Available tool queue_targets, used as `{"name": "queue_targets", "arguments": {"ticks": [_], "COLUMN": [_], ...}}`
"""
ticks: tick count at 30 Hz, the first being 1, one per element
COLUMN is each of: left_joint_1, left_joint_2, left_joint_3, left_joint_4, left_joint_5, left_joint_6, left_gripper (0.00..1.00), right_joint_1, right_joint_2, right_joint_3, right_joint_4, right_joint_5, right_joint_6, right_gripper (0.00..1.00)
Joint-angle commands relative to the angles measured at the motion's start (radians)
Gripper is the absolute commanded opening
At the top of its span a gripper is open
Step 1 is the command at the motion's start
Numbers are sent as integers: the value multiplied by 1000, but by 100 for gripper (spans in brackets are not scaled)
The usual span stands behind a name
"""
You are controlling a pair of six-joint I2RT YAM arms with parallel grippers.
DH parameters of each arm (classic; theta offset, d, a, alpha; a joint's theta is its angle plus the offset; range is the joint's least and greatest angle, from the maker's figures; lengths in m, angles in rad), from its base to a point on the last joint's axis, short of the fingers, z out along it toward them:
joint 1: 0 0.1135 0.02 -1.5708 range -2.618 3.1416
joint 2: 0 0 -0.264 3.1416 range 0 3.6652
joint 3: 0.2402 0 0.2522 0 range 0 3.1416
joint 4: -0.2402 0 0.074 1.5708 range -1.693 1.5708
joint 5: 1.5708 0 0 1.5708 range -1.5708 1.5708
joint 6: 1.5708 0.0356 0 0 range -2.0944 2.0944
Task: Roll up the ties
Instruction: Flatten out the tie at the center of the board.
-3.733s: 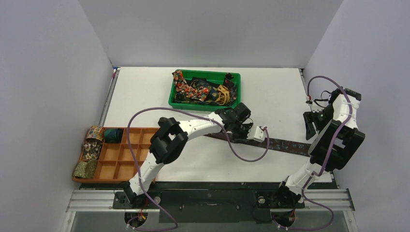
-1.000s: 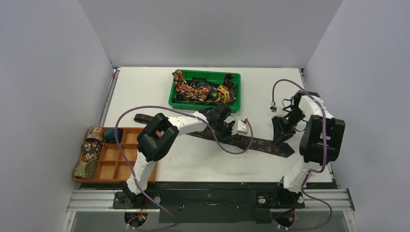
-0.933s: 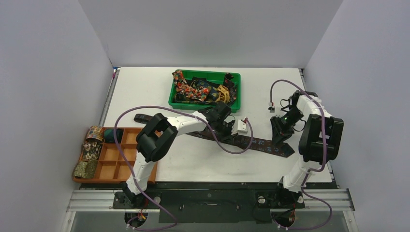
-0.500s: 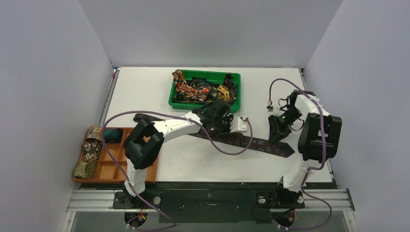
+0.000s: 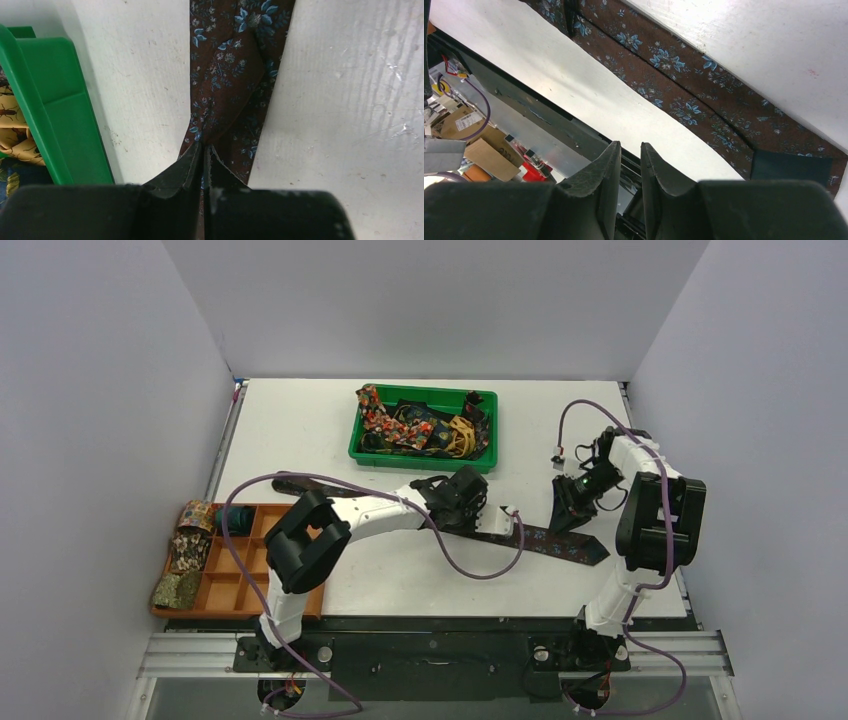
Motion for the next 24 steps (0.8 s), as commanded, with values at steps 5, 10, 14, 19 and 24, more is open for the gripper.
{"name": "queue_targets", "arguments": {"ticks": [5,10,14,19,24], "left_joint_1": [-18,-30,-35,-36,-36], "left_joint_2": [40,60,78,107,121], "left_joint_3": [87,115,138,184,196], "left_joint_4": [-16,-13,-12,-23,-13], "left_joint_5": [-34,-20,-4,36,53], "left_joint_6": [-37,-56,-77,-115,-148], "left_gripper": [0,0,0,0,0], "right_joint_1": [3,8,14,29,52], "right_joint_2": [12,16,29,59,83], "right_joint_3": [-27,-46,-57,-61,-63], "right_joint_4": [46,71,91,97,111], "right_joint_5": [-3,32,85,160,209], "right_joint_6": [57,87,112,136,149], "right_gripper": [19,19,19,24,25]}}
